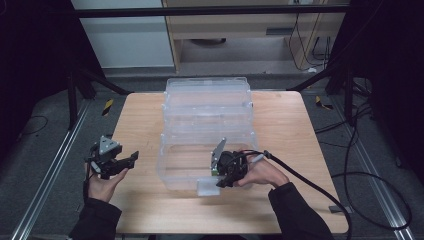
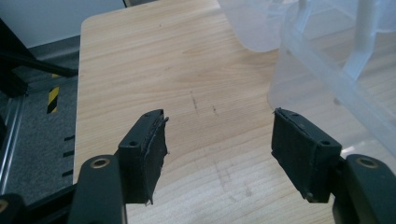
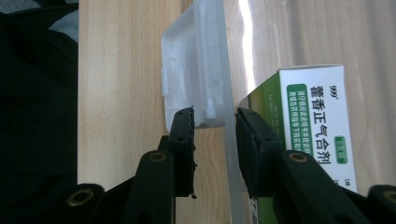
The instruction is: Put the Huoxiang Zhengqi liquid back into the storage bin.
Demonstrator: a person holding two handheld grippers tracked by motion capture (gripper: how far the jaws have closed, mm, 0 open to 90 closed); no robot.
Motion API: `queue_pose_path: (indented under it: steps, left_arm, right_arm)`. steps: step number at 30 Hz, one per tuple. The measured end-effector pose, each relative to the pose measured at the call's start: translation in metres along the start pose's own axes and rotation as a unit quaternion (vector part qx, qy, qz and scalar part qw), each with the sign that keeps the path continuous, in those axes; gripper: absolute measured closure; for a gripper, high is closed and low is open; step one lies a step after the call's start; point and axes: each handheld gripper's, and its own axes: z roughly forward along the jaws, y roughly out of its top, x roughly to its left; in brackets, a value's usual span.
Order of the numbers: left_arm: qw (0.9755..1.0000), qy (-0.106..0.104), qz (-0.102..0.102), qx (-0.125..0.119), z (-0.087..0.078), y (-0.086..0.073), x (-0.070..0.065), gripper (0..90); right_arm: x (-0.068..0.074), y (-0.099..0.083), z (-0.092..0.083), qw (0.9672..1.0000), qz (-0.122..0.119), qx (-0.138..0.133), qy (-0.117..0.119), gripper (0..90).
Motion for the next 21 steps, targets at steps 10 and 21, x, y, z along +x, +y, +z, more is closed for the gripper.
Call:
queue_pose_path:
  steps: [10, 21]
  left_arm:
    - [0.9995, -0.021, 0.017, -0.016, -0.005, 0.022, -0.002, 34.3]
    - [0.9975, -0.041, 0.049, -0.027, -0.007, 0.057, -0.010, 34.0]
  right_arm:
    - [-0.001, 0.002, 0.000, 0.9999, 0.003, 0.011, 0.005, 68.9]
    - [0.000, 0.003, 0.000, 0.9999, 0.003, 0.012, 0.004, 68.8]
